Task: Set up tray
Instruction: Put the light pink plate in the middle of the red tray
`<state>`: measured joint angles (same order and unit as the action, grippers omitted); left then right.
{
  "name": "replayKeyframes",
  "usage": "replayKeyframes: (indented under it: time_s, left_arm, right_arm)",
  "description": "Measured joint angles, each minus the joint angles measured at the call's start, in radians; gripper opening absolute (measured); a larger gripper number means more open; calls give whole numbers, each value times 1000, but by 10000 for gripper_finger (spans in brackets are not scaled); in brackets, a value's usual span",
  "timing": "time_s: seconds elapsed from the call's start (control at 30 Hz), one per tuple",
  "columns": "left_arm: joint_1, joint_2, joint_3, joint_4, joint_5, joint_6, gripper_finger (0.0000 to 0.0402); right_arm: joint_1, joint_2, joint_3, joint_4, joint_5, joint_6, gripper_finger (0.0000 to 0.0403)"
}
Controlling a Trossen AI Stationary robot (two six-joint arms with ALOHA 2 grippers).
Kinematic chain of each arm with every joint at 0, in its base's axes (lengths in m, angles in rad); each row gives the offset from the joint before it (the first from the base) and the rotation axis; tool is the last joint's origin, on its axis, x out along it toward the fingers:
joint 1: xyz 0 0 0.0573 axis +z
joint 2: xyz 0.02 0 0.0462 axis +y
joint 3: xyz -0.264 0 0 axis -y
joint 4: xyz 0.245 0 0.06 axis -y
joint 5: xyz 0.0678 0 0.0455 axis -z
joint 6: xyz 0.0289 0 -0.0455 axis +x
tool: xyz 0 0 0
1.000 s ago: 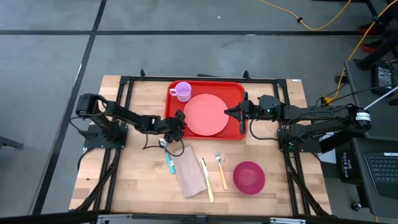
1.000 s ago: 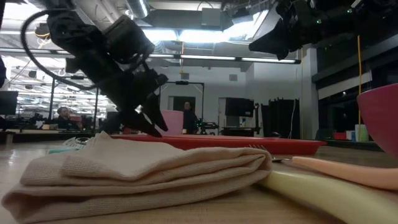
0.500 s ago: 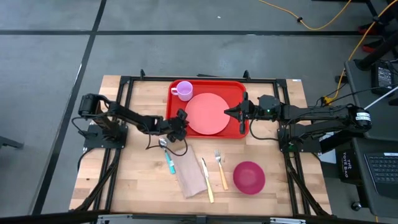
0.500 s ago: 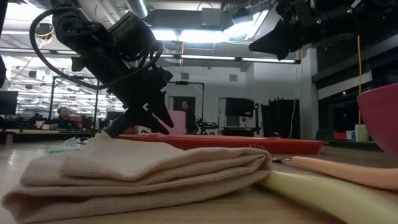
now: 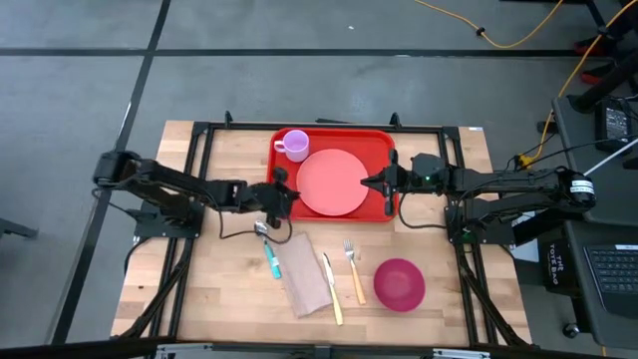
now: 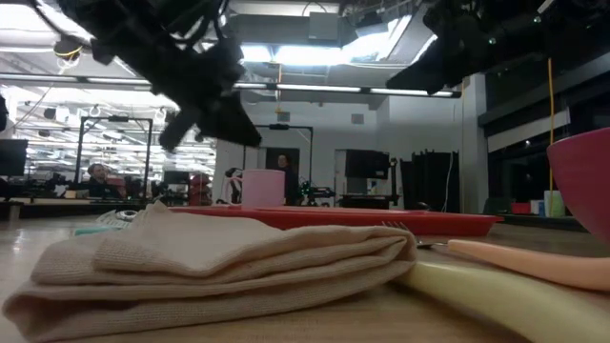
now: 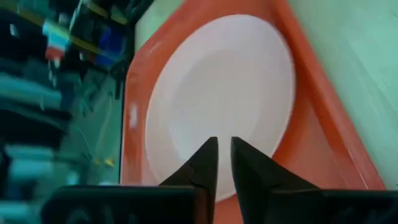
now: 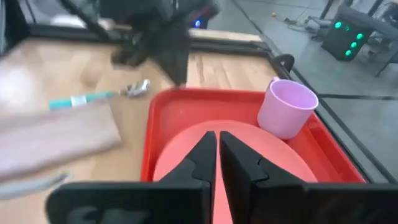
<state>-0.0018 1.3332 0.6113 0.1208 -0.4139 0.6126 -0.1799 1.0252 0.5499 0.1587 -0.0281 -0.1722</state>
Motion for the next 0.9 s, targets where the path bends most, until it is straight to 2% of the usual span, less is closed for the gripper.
replayKeyframes:
  time_s: [0.1, 0.17, 0.3, 0.43, 0.53, 0.67, 0.9]
  left_arm:
    - [40, -86, 0, -65, 73, -102, 6]
    - [63, -134, 0, -88, 147, -141, 4]
    - [94, -200, -3, -89, 223, -159, 1]
    - [110, -253, -63, -1, 239, -147, 2]
    - [132, -298, -151, 139, 252, -152, 1]
    - [156, -370, -262, 302, 321, -199, 2]
    - [182, -480, -352, 324, 350, -301, 2]
  right_arm:
    - [0, 0, 0, -12, 0, -44, 8]
    - [0, 0, 0, -14, 0, -45, 6]
    - [1, 9, 52, -170, 24, -35, 8]
    - [25, 74, 146, -352, 86, 12, 5]
    - [49, 148, 203, -449, 87, 4, 6]
    - [67, 249, 261, -510, 87, -7, 6]
    - [100, 380, 374, -692, 130, -27, 20]
